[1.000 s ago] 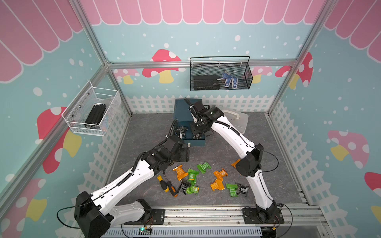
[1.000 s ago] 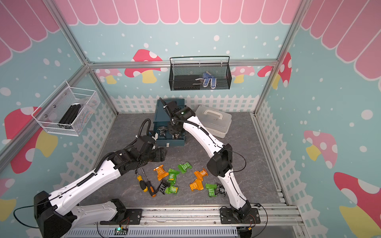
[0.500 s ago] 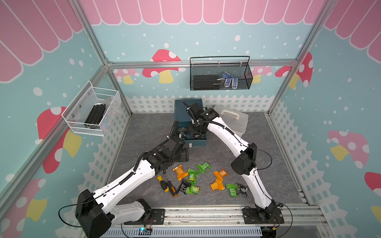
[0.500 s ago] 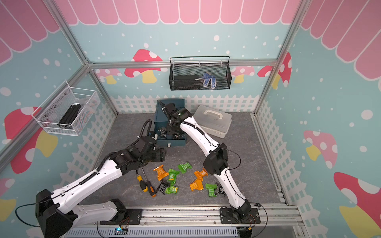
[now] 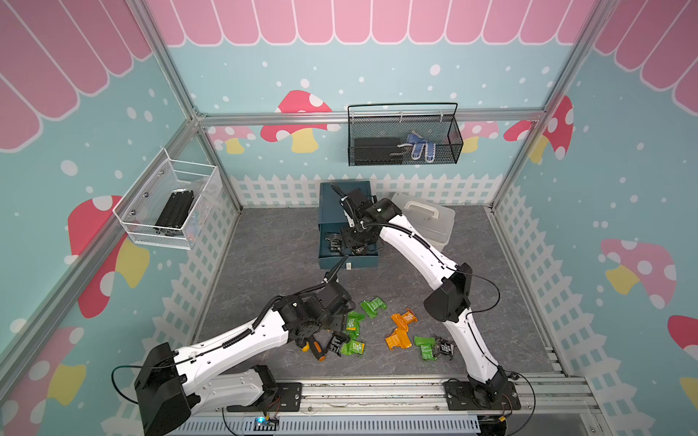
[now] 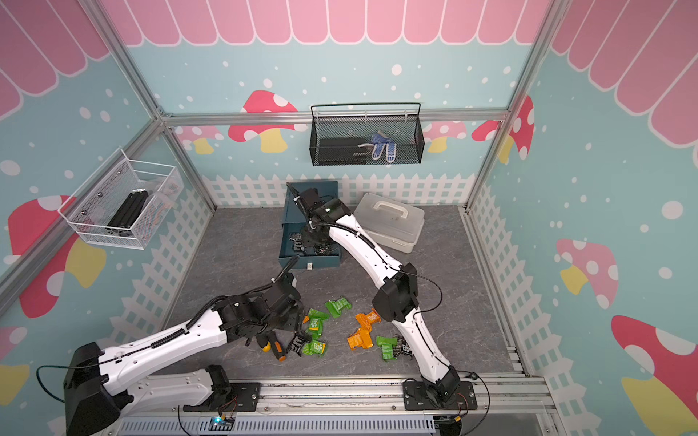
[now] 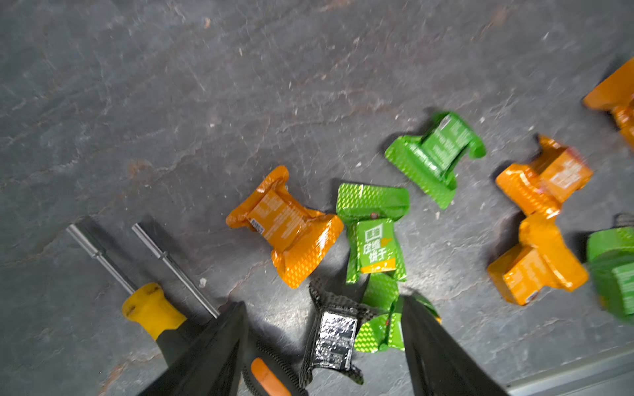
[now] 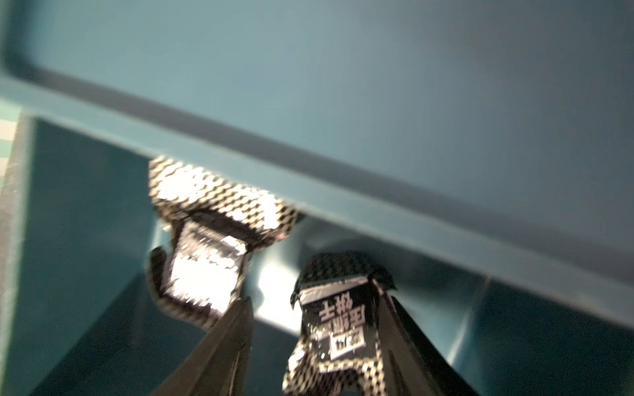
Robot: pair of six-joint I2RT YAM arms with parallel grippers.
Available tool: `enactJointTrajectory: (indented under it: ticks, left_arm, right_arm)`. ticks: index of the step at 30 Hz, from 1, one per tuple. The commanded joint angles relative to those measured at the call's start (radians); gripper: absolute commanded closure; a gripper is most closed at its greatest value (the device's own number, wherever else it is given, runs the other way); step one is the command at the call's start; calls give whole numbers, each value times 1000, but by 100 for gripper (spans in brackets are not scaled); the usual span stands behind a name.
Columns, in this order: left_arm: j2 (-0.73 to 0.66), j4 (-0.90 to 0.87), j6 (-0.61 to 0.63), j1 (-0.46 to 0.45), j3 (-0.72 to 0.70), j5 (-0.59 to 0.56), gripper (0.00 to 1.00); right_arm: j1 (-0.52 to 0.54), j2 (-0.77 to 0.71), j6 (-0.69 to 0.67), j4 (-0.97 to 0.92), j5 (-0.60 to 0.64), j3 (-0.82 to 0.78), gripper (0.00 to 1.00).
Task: Place the cookies into the drawer by color
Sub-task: Place the cookie in the drawer.
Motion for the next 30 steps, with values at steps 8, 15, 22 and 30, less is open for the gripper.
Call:
enactJointTrajectory:
  ticks: [8, 15, 22, 30]
  left_arm:
    - [18, -17, -32, -102, -53, 1, 23]
    - [153, 4, -22, -119, -40, -14, 24]
    - [226, 37, -10, -128, -54, 10, 24]
    - [275, 39, -17, -131, -62, 32, 23]
  right_arm:
    - [31, -471, -51, 340, -47, -515, 38]
    - [31, -676, -74, 413, -52, -783, 38]
    - [25, -913, -40, 584, -21, -1148, 38]
    - [20, -1095, -12, 590, 87, -1318, 37]
